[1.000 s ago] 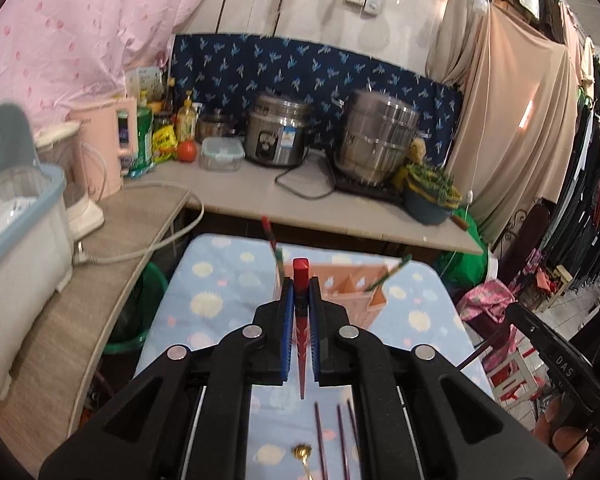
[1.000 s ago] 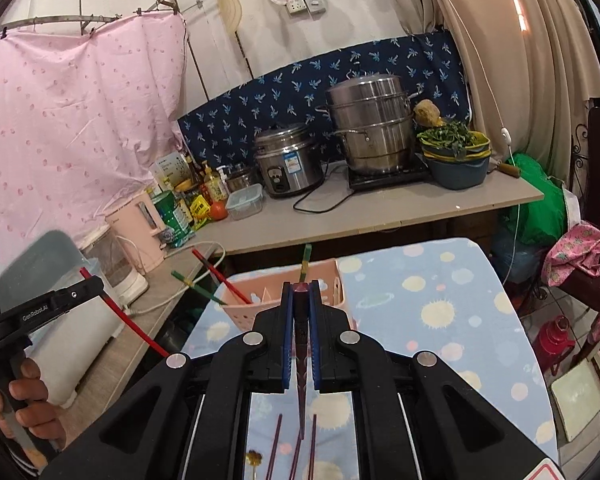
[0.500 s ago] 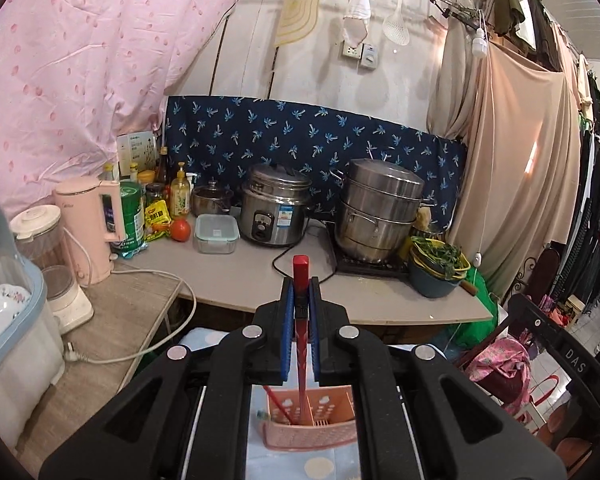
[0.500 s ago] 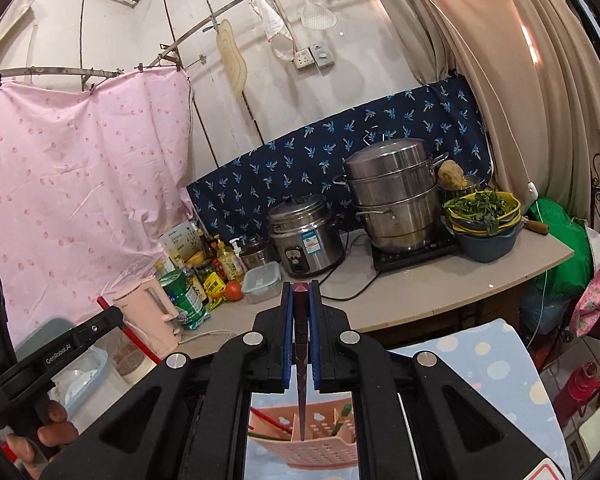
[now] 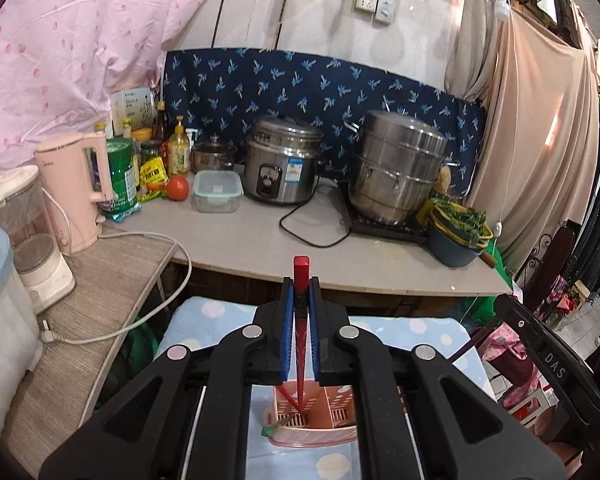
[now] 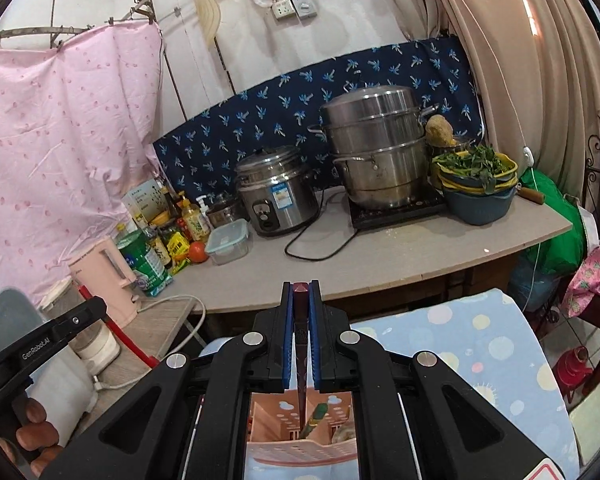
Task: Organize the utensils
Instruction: 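Lift both chopsticks with both tools and drop them into the pink caddy, then move both open tools back to the utensils on the tablecloth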
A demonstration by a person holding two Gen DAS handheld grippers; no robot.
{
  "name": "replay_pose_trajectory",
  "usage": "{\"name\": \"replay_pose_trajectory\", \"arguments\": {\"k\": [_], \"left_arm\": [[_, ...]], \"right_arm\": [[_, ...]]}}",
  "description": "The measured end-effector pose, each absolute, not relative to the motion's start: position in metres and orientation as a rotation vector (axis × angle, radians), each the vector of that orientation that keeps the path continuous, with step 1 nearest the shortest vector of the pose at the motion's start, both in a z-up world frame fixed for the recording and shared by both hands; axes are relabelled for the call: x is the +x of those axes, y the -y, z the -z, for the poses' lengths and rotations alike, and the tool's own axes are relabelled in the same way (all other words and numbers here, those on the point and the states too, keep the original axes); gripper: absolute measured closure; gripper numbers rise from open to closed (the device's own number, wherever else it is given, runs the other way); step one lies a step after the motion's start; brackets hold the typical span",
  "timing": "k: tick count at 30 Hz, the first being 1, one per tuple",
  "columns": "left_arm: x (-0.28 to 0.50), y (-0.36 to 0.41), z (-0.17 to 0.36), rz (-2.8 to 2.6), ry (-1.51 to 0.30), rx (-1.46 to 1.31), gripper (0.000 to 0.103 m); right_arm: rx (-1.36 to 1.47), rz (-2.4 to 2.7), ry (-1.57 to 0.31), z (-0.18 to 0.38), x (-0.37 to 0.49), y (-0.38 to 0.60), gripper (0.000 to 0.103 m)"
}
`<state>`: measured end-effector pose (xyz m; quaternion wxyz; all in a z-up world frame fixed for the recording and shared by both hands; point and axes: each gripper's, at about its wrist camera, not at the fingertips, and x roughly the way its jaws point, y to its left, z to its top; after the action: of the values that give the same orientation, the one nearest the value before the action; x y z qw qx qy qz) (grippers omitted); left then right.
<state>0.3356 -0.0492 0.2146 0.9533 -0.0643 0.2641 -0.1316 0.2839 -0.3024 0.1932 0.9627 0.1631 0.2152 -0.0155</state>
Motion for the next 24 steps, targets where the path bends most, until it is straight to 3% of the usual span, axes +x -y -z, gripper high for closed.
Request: {"name": "replay_pose_trajectory", "arguments": {"k": [7,10,12,15,20,24], "left_arm": [[0.339,0.048,-0.199,0.268,-0.566,-0.135,0.095],[0.338,0.048,-0.198,0.261,-0.564,-0.123,0.083],[0.334,0.047,-0.199,0.251,-0.551,-0.118,0.069],[0.325,0.044,-0.203,0.242,-0.536,-0.113,0.063],[0.302,0.037,-0.207,0.225,-0.53,-0.104,0.062],[0.271,0.027,-0.2,0.214,-0.542,-0.107,0.05]], "right_arm": [[0.299,0.045,-0.464,-0.181,0.287,0.299,0.094],[0.293,0.045,-0.458,-0.182,0.281,0.298,0.092],[0.292,0.04,-0.454,-0.184,0.277,0.297,0.091],[0.283,0.038,-0.443,-0.189,0.267,0.295,0.084],[0.269,0.022,-0.438,-0.194,0.237,0.291,0.08],[0.269,0.001,-0.465,-0.187,0.2,0.288,0.075]]}}
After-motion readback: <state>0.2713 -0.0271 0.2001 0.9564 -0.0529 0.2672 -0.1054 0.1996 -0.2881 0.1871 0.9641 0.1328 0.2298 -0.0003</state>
